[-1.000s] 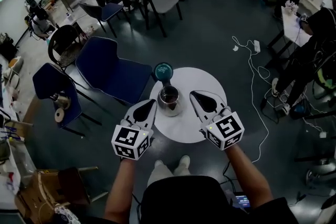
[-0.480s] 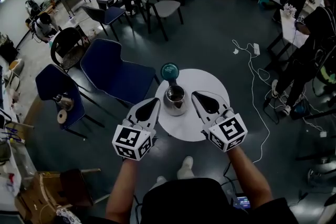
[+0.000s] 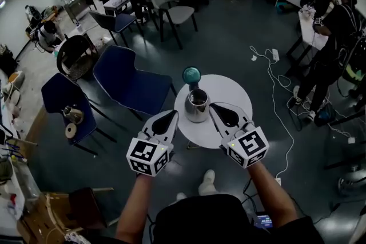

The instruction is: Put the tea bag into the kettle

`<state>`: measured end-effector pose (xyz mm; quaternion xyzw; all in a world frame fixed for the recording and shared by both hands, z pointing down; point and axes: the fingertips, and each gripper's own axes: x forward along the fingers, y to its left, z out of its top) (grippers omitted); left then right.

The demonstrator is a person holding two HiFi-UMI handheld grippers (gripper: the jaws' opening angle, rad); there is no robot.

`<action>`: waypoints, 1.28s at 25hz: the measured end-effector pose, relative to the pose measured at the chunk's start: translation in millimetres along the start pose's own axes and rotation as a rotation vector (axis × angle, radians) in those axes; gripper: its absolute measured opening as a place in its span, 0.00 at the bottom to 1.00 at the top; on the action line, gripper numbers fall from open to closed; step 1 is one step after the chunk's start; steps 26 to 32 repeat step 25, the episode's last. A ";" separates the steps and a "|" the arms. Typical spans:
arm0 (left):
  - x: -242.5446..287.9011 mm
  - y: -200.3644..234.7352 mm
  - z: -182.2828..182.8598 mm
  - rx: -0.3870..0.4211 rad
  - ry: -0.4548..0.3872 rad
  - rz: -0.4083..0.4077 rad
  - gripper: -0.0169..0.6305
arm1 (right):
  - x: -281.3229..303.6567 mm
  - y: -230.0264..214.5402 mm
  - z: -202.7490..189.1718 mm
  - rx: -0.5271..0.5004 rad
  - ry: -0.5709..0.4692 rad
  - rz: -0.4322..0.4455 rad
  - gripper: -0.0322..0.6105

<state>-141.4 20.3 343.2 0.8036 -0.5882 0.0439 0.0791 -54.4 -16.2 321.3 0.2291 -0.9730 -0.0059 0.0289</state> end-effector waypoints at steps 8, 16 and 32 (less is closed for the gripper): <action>-67.1 2.2 -1.3 0.012 -0.026 -0.033 0.05 | -10.0 69.8 12.5 -0.020 -0.014 -0.029 0.07; -129.3 -0.3 -12.2 0.019 -0.055 -0.068 0.05 | -24.5 134.3 14.2 -0.047 -0.012 -0.063 0.07; -178.5 -2.8 -23.7 0.033 -0.063 -0.092 0.05 | -33.7 187.0 9.1 -0.067 -0.007 -0.074 0.07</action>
